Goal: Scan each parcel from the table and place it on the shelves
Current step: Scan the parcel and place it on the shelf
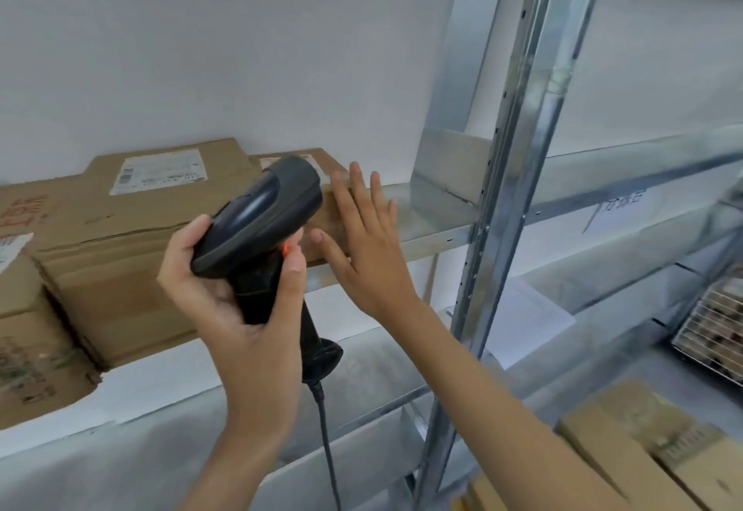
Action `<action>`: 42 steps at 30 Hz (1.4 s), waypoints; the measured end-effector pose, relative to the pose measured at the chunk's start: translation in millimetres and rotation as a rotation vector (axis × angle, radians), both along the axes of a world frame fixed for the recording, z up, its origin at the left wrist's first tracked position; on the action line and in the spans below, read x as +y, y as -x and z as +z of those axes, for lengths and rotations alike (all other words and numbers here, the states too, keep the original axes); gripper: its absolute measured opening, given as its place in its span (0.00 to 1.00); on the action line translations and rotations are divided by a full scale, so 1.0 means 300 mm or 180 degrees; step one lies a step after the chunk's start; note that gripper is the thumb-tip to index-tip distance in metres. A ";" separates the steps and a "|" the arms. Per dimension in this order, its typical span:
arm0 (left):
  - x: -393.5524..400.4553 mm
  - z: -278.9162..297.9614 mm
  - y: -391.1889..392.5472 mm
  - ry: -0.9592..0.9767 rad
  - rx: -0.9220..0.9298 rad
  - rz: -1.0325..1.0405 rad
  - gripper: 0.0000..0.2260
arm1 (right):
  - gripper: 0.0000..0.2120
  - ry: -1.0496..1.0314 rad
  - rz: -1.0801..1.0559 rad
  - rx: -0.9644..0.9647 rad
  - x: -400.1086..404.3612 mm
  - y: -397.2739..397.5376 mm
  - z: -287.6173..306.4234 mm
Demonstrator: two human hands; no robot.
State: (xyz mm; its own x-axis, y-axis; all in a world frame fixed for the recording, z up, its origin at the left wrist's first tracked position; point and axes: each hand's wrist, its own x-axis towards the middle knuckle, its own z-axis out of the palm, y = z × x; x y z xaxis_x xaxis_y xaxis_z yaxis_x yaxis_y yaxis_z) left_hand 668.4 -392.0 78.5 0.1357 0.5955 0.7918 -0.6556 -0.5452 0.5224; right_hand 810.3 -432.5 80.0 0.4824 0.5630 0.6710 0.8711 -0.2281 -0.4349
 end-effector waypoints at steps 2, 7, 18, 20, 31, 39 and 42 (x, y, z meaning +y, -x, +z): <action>-0.018 -0.026 -0.019 -0.0136 0.0086 -0.0087 0.30 | 0.32 -0.0177 -0.0136 0.0090 -0.053 0.009 -0.047; -0.123 -0.120 -0.087 -0.0455 0.0430 -0.0456 0.29 | 0.30 -0.0288 -0.0792 0.0493 -0.246 0.004 -0.276; -0.371 -0.563 -0.156 0.0185 0.2111 -0.2017 0.31 | 0.35 0.0798 -0.2362 0.1757 -0.727 0.162 -0.834; -0.399 -0.624 -0.144 0.0268 0.2369 -0.2121 0.30 | 0.39 0.1420 -0.2546 0.1973 -0.802 0.216 -0.937; -0.452 -0.784 -0.049 0.0769 0.3088 -0.1904 0.32 | 0.43 0.2998 -0.2377 0.2351 -0.969 0.219 -1.242; -0.499 -0.831 0.015 0.1205 0.3352 -0.1223 0.26 | 0.41 0.3498 -0.2176 0.1624 -1.025 0.168 -1.274; -0.535 -0.846 0.038 0.1419 0.3313 -0.0960 0.26 | 0.42 0.3544 -0.2033 0.1820 -1.040 0.158 -1.294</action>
